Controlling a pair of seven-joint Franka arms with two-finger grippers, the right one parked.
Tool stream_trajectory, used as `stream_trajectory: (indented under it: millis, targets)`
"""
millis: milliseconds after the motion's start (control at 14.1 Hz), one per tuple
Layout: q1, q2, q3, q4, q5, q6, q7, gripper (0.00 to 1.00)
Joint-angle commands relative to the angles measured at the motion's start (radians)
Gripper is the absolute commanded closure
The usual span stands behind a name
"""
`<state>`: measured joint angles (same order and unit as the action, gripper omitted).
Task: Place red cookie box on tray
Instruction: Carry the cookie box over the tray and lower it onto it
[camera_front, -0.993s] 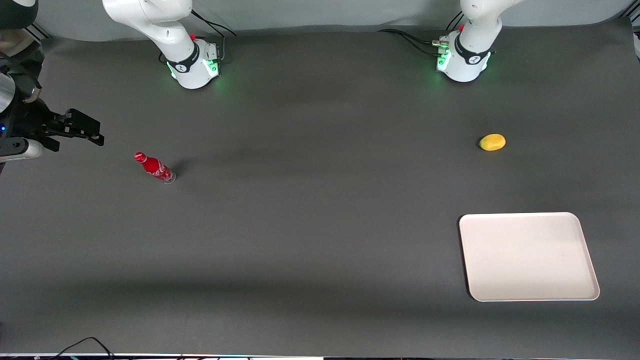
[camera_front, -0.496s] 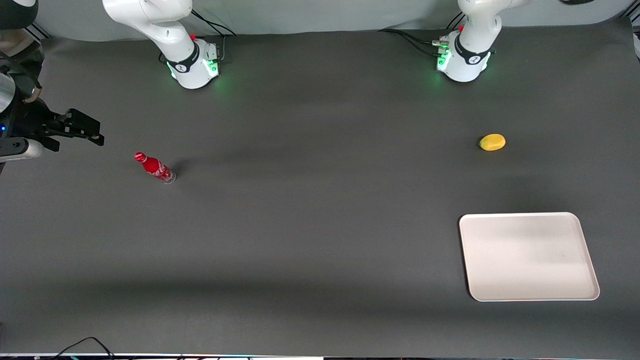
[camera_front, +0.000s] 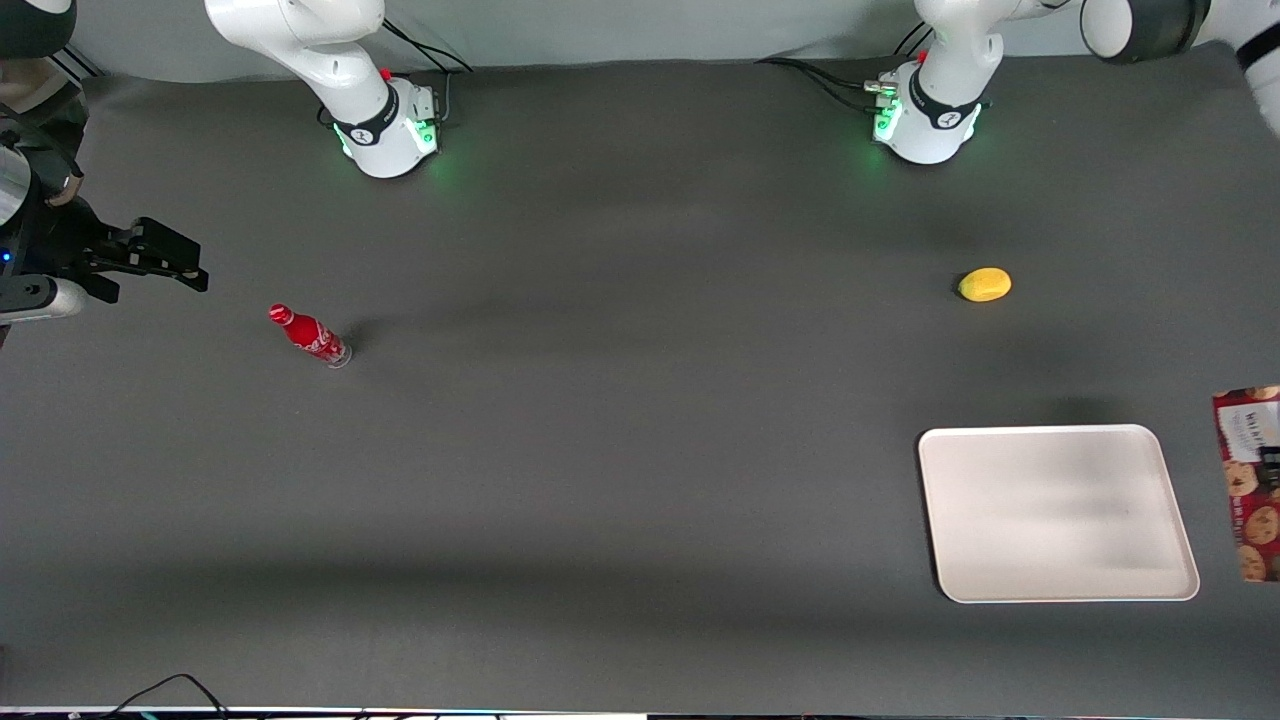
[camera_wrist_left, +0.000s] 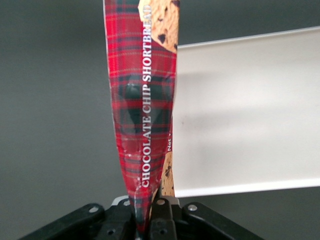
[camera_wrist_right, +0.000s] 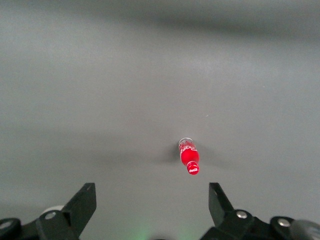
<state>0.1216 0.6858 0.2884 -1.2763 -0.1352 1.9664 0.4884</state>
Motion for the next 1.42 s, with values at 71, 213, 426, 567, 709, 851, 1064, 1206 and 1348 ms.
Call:
stream_trajectory:
  millis: [71,213,426,567,709,851,1064,1206,1348]
  targets:
    - [-0.005,0.041,0.014,-0.035,-0.061,0.087,0.024,1.0]
    - [-0.003,0.07,0.014,-0.035,-0.098,0.115,0.026,1.0]
    - [-0.005,0.11,0.012,-0.035,-0.141,0.184,0.027,1.0]
    - [-0.005,0.136,0.009,-0.035,-0.153,0.227,0.029,1.0]
    - [-0.005,0.15,0.009,-0.034,-0.155,0.236,0.029,1.0]
    - [-0.005,0.165,0.008,-0.035,-0.182,0.259,0.029,1.0]
    - [-0.007,0.179,0.009,-0.035,-0.192,0.263,0.03,1.0]
    - [-0.008,0.185,0.009,-0.035,-0.181,0.261,0.03,1.0]
    - [-0.013,0.19,0.009,-0.037,-0.176,0.259,0.032,0.68]
